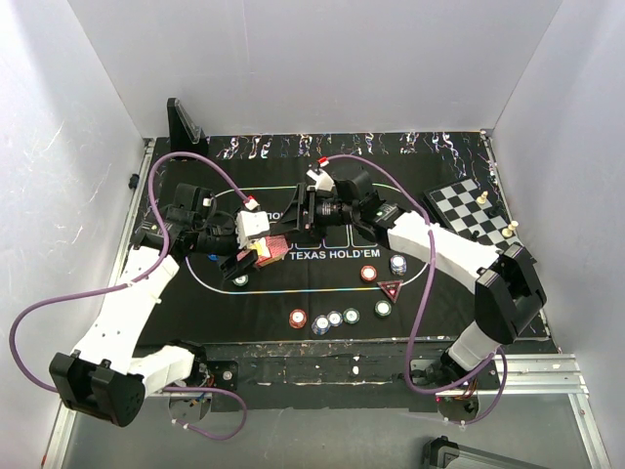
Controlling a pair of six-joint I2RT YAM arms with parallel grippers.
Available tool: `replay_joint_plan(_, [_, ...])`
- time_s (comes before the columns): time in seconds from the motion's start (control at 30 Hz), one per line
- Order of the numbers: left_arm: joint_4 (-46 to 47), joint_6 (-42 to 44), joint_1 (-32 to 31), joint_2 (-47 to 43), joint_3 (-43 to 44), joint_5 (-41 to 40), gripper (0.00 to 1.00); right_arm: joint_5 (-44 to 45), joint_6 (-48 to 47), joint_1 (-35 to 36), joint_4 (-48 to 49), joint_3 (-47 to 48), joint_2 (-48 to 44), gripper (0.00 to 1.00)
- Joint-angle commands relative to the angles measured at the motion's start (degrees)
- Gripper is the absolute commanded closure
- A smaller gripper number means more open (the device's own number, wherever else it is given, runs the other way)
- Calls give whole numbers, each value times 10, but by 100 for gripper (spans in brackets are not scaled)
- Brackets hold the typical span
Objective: Distribute texas hold em gaming equipment
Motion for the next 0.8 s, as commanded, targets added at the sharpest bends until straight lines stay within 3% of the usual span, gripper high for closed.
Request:
replay_joint_plan(0.0, [-30,24,0,-22,3,13,90,-39,-41,-8,-73,25,13,32])
replay_joint_plan(0.27, [-63,41,-1,-8,15,18,91,-72,-40,-1,-19,16,14,29])
replay_joint_plan(0.77, [-66,46,-10,22,48,0,99,-90,-37,6,-32,27,47,31])
